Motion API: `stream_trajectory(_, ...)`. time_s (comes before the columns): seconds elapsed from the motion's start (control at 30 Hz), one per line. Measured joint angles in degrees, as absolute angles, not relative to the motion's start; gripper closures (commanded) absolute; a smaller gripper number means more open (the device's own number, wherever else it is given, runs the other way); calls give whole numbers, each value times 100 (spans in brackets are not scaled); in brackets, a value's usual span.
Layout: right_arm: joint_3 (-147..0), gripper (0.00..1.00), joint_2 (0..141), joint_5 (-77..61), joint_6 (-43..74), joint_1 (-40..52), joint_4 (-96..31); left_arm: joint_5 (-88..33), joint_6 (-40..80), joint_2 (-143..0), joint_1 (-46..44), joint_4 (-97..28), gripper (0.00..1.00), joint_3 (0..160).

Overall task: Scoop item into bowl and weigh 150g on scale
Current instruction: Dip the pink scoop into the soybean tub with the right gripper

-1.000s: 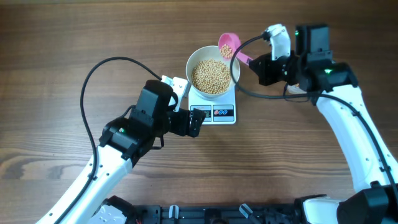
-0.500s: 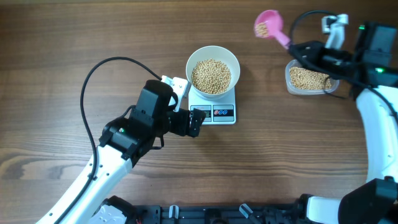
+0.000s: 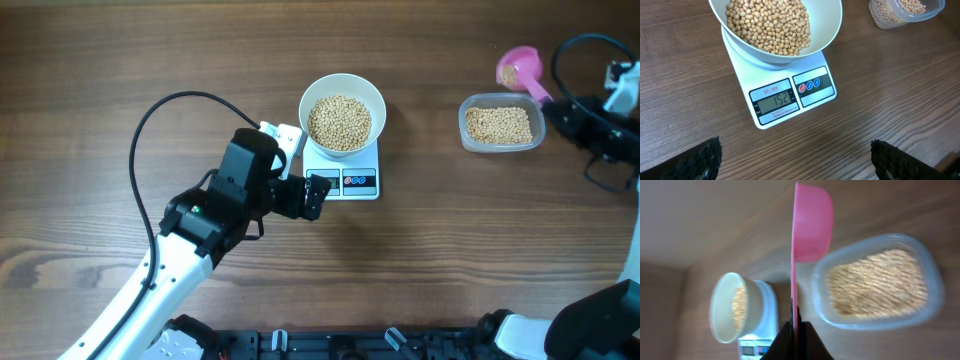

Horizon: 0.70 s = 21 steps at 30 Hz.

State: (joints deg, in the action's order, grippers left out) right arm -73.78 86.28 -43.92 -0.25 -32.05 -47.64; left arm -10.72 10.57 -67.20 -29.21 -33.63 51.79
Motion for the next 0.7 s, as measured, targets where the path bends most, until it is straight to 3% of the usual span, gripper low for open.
stream_trajectory(0.23, -7378, 96, 8628, -3164, -910, -3138, -5190, -1074, 1057, -6720, -2921, -3363, 0, 5179)
stream_trajectory(0.7, -7378, 96, 8628, 305, -1599, -1212, -5262, -1074, 1057, -6718, -2921, -3363, 0, 5179)
